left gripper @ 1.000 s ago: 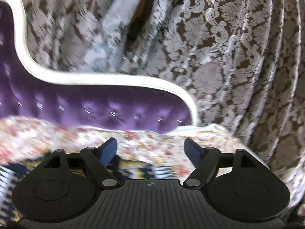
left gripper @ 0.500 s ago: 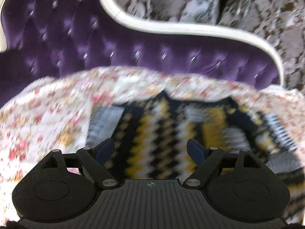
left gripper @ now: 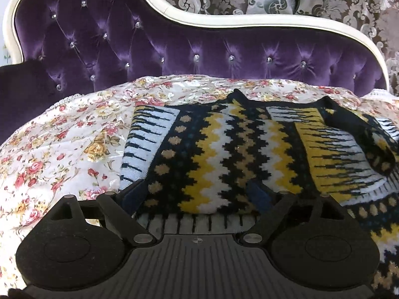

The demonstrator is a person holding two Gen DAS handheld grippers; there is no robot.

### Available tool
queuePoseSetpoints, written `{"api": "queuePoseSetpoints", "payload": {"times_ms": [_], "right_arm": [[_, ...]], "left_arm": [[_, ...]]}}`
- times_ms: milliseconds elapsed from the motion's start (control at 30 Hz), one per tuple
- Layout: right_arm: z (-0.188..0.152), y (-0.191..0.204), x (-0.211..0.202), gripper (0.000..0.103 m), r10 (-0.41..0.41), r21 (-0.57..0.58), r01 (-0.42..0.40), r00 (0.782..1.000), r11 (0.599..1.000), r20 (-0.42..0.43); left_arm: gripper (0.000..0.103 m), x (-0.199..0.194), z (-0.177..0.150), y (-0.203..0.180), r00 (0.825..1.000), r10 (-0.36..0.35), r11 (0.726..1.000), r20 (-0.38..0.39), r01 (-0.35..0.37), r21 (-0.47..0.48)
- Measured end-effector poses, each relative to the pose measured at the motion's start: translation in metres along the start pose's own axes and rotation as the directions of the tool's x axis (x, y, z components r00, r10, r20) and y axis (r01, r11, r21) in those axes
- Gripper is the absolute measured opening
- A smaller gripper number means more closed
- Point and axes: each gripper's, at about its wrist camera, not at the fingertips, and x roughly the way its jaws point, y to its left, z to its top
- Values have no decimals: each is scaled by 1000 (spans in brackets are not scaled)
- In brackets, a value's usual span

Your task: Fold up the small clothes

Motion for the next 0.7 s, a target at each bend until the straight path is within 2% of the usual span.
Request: {"api": "queuePoseSetpoints", "payload": {"times_ms": [200,300,367,467,600,700], "right_arm": [[5,4,42,101,-78,-63,75,996,995,-52],[2,-14,40,97,-163,-67,160,986,985,-36],[-1,-36,29,97,-176,-10,176,984,984,-28],[-8,-74,11,97,-143,119,148,989,982,-48],[-19,-100,-9,97,-186,155,191,982,969,-43],[-21,-117,-23,90,-135,224,129,991,966,11]], "left_arm": [[90,3,-2,0,1000,-4,1000,-6,4,-4],[90,3,-1,0,1000,-7,1000,-10,7,-7],[90,3,-2,1,1000,-11,1000,-8,11,-11],[90,3,-2,1,1000,-10,1000,-7,10,-12],[90,3,-2,0,1000,-8,1000,-5,8,-14],[90,3,-2,1,1000,-8,1000,-4,8,-14]]}}
